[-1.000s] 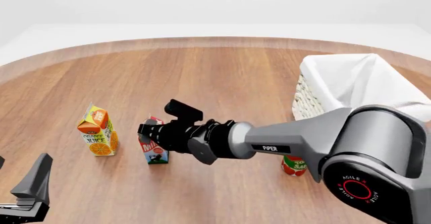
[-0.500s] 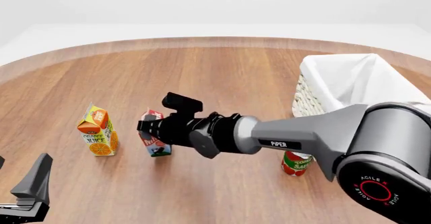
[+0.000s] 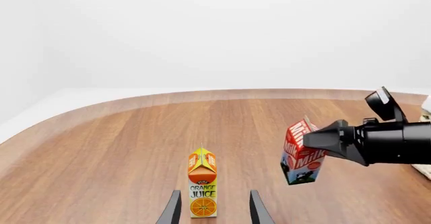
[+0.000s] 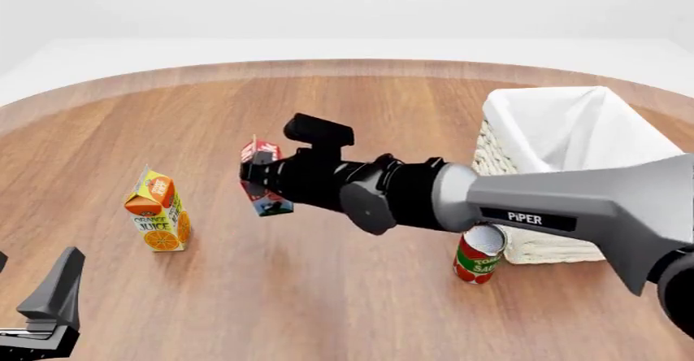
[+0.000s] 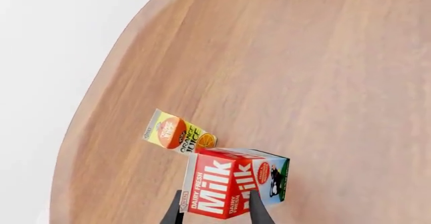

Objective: Pick the milk and place it in the basket.

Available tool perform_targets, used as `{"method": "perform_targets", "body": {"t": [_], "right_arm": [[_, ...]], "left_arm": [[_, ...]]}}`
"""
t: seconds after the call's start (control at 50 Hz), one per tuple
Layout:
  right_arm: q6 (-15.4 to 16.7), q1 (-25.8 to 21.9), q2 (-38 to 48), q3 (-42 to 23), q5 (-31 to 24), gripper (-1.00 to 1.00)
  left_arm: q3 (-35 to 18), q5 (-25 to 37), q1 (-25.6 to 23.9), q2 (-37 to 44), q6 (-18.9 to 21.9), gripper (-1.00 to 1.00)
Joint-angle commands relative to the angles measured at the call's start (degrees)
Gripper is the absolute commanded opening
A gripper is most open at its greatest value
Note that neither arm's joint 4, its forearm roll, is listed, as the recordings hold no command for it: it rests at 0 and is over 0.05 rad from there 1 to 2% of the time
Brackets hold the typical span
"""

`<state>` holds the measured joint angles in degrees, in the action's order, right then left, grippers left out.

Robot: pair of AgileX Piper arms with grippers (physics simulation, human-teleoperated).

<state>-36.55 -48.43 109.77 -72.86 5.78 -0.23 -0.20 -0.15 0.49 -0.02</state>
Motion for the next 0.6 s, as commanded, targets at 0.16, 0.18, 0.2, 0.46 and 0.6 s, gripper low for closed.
{"method": "perform_targets", "body": {"t": [0.16,0.18,0.2,0.46,0.6], "right_arm": [[0.90,3.00,-9.59,6.07,3.00,-1.00],[0.95,3.29,-10.05,6.47,3.18,-1.00],[0.93,3.49,-10.45,6.85,3.33,-1.00],[2.29,5.19,-18.44,13.30,4.71,-1.00],[3.49,6.43,-23.25,16.82,4.81,-1.00]], "left_arm": [[0.01,-0.13,0.00,0.10,-0.01,1.00],[0.02,-0.12,0.00,0.10,-0.01,1.00],[0.02,-0.13,0.00,0.11,-0.01,1.00],[0.02,-0.08,0.01,0.05,-0.01,1.00],[0.01,-0.06,0.00,0.04,-0.02,1.00]]}}
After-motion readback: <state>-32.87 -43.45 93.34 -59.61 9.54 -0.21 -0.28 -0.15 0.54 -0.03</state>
